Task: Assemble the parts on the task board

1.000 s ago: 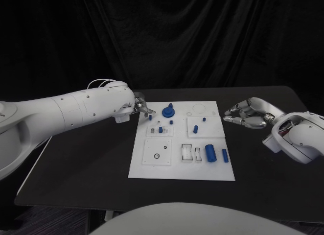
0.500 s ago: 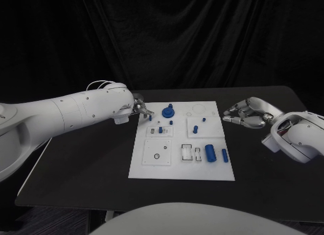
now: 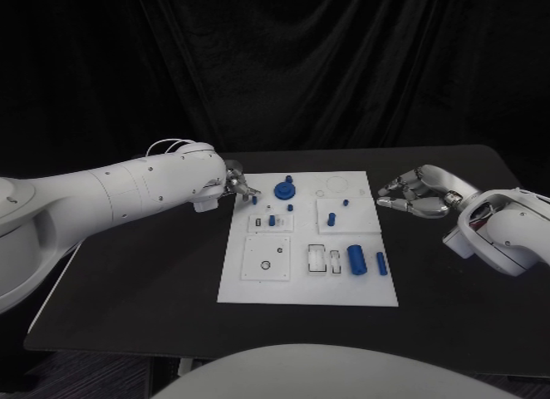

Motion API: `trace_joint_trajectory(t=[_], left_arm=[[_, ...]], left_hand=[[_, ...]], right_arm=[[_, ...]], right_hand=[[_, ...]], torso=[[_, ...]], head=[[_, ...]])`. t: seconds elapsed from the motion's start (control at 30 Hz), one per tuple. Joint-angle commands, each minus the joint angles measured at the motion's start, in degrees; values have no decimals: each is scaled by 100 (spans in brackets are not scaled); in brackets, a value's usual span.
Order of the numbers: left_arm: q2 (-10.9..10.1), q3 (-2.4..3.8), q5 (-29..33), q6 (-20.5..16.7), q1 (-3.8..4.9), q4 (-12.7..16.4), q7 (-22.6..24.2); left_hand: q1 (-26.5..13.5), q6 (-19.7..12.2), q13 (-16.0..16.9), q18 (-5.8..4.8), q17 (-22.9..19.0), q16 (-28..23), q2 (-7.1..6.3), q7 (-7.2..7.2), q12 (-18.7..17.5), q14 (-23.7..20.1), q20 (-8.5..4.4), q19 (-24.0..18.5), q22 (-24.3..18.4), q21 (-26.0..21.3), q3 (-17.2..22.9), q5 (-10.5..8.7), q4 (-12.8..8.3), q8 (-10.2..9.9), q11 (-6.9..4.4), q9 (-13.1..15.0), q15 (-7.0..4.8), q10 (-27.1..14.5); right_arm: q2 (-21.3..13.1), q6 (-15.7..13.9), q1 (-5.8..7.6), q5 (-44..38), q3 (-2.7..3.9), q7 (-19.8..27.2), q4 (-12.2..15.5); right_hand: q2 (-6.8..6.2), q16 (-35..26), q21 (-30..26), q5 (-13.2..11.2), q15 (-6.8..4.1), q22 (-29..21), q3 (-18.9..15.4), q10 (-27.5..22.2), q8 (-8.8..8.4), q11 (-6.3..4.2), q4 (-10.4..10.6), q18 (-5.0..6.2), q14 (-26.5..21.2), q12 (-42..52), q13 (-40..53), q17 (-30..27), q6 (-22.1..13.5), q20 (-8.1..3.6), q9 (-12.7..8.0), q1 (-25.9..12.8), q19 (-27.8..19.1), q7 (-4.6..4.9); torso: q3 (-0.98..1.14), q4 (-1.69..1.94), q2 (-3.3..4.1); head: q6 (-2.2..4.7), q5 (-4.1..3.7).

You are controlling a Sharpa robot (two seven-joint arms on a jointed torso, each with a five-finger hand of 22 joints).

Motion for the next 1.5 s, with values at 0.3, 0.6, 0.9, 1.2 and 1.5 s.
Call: trace_joint_trajectory(t=[0.3,0.6,0.9,1.2,1.5], left_arm=[[45,4,10,-51,-36,-54,221],[68,4,10,-91,-43,-101,296],[88,4,10,0,-54,-136,293],[107,4,10,64,-74,-164,322],[114,4,10,84,-89,-179,385]], left_hand=[[28,-71,1509,108,1509,-28,15,3,20,606,20,-49,763,-47,-33,-8,3,-74,70,-40,41,597],[40,-79,1509,115,1509,-28,21,13,20,606,30,-68,748,-70,-36,4,2,-111,80,-72,51,597],[144,-42,1509,126,1509,-28,48,25,20,606,57,-101,731,-112,-4,175,-56,-218,97,-191,72,597],[318,2,1509,135,1509,-28,53,18,20,606,65,-125,725,-151,93,516,-191,-329,92,-313,72,597],[444,29,1509,137,1509,-28,61,5,20,606,59,-131,730,-165,218,644,-308,-377,82,-369,65,597]], right_arm=[[13,78,-16,1,4,-97,-13],[19,103,-18,1,4,-114,-25],[25,130,-18,1,4,-136,-31],[33,160,-18,1,4,-158,-34],[37,186,-19,1,4,-178,-37]], right_hand=[[64,-29,-29,6,21,937,-3,-9,-15,-10,15,111,79,-31,-9,284,36,-10,-5,-14,-11,13],[67,-32,-35,11,21,936,-3,-9,-17,-10,14,112,79,-32,-11,281,36,-10,-8,-16,-12,13],[71,-39,-43,16,21,933,-2,-11,-18,-11,11,114,76,-33,-15,274,39,-10,-9,-14,-14,12],[73,-40,-52,21,21,931,0,-16,-18,-11,7,116,76,-37,-22,273,40,-10,-10,-9,-17,12],[80,-46,-58,42,20,929,8,-20,-20,-13,-4,117,74,-40,-27,266,44,-11,-13,7,-18,11]], torso=[[-4,-1,3],[-2,-3,-1],[-1,0,-6],[0,0,-4],[-2,2,-2]], head=[[1,2],[1,-6],[1,-14],[1,-25],[1,-21]])
